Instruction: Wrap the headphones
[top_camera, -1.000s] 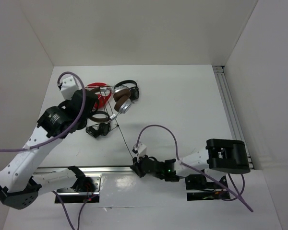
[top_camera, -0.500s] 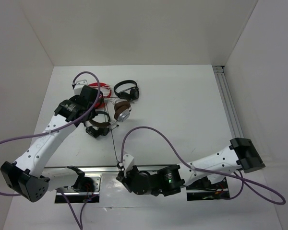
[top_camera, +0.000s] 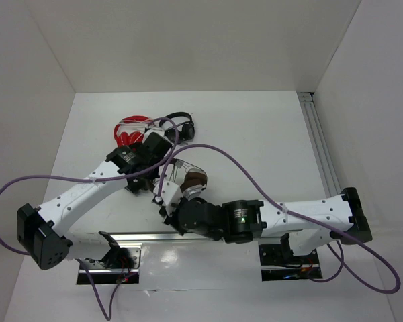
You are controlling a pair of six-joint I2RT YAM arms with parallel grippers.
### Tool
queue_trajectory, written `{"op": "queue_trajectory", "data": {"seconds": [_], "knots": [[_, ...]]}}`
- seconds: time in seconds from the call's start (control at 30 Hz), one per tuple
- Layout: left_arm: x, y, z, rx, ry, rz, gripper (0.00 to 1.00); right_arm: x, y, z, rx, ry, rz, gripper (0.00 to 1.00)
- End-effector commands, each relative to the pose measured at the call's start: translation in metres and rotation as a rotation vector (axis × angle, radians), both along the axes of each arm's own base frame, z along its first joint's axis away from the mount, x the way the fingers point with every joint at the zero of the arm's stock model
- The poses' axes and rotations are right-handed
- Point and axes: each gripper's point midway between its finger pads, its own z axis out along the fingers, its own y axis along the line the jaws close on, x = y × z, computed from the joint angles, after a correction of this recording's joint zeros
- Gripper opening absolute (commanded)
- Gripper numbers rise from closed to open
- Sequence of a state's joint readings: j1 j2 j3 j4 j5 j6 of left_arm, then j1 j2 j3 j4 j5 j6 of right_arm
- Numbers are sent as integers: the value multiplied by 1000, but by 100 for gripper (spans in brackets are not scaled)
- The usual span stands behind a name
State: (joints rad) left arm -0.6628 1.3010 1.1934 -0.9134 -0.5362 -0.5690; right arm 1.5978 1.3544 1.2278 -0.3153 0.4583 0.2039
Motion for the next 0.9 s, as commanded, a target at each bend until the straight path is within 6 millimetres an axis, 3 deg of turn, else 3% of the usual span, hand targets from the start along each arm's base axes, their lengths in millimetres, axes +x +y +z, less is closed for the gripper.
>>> {"op": "queue_trajectory", "data": {"seconds": [0.0,0.1,0.2,0.3,0.43,0.5,0.7,0.87], "knots": [[1,-21,21,-74,-66,-161,0,38,-44,6,-171,-107,-29,0],[-16,-32,10,-73,-28,-294,0,48,-61,4,-237,-108,15,0],[-44,-62,5,-89,-12,-468,0,60,-76,7,-256,-115,-19,0],[-58,-71,-4,-70,27,-514,0,83,-93,25,-210,-144,-124,0],[-85,-92,-12,-76,74,-636,0,112,-119,24,-215,-177,-268,0],[-88,-91,-13,-58,74,-634,0,131,-141,30,-214,-201,-372,0],[-89,-80,0,-36,35,-604,0,157,-173,11,-256,-203,-500,0],[-95,-76,32,-117,-10,-576,0,166,-174,2,-229,-177,-528,0]]}}
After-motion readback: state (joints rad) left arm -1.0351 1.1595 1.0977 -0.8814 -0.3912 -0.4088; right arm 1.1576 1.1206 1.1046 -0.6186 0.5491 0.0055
